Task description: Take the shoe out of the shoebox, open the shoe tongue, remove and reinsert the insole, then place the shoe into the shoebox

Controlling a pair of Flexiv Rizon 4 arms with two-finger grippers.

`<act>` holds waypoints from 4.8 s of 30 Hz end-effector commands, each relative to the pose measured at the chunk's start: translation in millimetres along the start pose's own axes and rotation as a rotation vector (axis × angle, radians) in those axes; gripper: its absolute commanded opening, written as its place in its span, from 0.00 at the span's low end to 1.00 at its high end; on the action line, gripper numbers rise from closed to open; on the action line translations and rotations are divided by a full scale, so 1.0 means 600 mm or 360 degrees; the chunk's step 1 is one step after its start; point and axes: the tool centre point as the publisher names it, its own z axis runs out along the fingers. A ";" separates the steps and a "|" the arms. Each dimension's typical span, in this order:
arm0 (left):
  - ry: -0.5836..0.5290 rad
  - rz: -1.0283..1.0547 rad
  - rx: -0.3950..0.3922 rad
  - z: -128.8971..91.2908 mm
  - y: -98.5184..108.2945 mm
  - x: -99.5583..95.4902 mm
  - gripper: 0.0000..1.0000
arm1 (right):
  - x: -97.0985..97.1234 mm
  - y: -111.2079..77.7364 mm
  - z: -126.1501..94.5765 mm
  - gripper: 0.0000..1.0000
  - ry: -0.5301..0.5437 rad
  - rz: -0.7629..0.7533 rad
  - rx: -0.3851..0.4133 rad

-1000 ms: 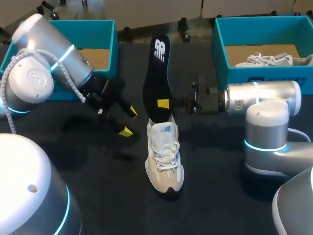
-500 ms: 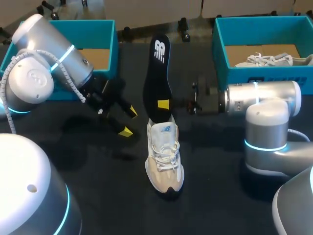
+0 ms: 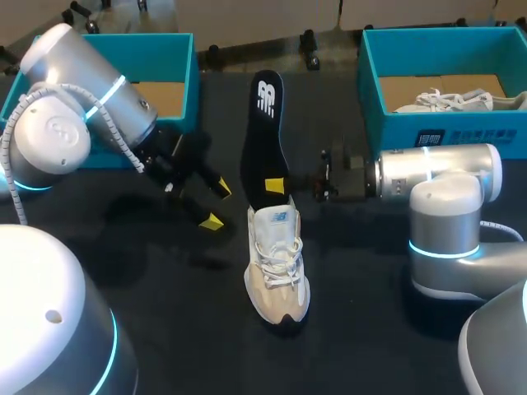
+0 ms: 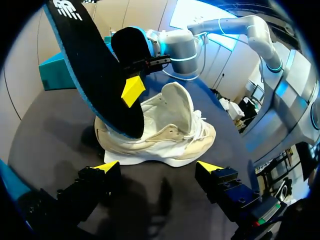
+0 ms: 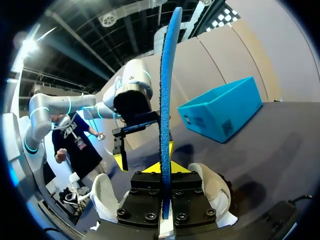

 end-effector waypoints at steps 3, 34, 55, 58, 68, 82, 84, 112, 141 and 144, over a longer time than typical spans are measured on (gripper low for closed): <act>-0.0070 -0.0008 0.0011 0.002 -0.004 -0.009 1.00 | -0.005 -0.002 0.006 0.00 -0.0002 -0.0005 -0.0003; -0.0106 0.0003 -0.0040 0.026 -0.020 -0.022 1.00 | -0.002 -0.054 0.007 0.00 0.0061 0.0077 0.0020; -0.0106 0.0003 -0.0040 0.026 -0.020 -0.022 1.00 | 0.010 -0.095 0.006 0.00 0.0052 0.0208 0.0060; -0.0106 0.0003 -0.0040 0.026 -0.020 -0.022 1.00 | 0.011 -0.095 0.003 0.00 0.0037 0.0210 0.0059; -0.0106 0.0003 -0.0040 0.026 -0.020 -0.022 1.00 | 0.008 -0.083 -0.003 0.35 0.0003 0.0189 0.0069; -0.0106 0.0003 -0.0040 0.026 -0.020 -0.022 1.00 | 0.002 -0.067 -0.006 0.35 -0.0008 0.0151 0.0091; -0.0106 0.0003 -0.0040 0.026 -0.020 -0.022 1.00 | 0.002 -0.066 -0.006 0.36 -0.0007 0.0149 0.0093; -0.0106 0.0003 -0.0040 0.026 -0.020 -0.022 1.00 | 0.001 -0.093 0.001 0.00 -0.0043 0.0140 0.0093; -0.0106 0.0003 -0.0040 0.026 -0.020 -0.022 1.00 | 0.007 -0.096 -0.001 0.36 -0.0127 0.0117 0.0144; -0.0106 0.0003 -0.0040 0.026 -0.020 -0.022 1.00 | 0.006 -0.093 -0.003 0.39 -0.0144 0.0091 0.0149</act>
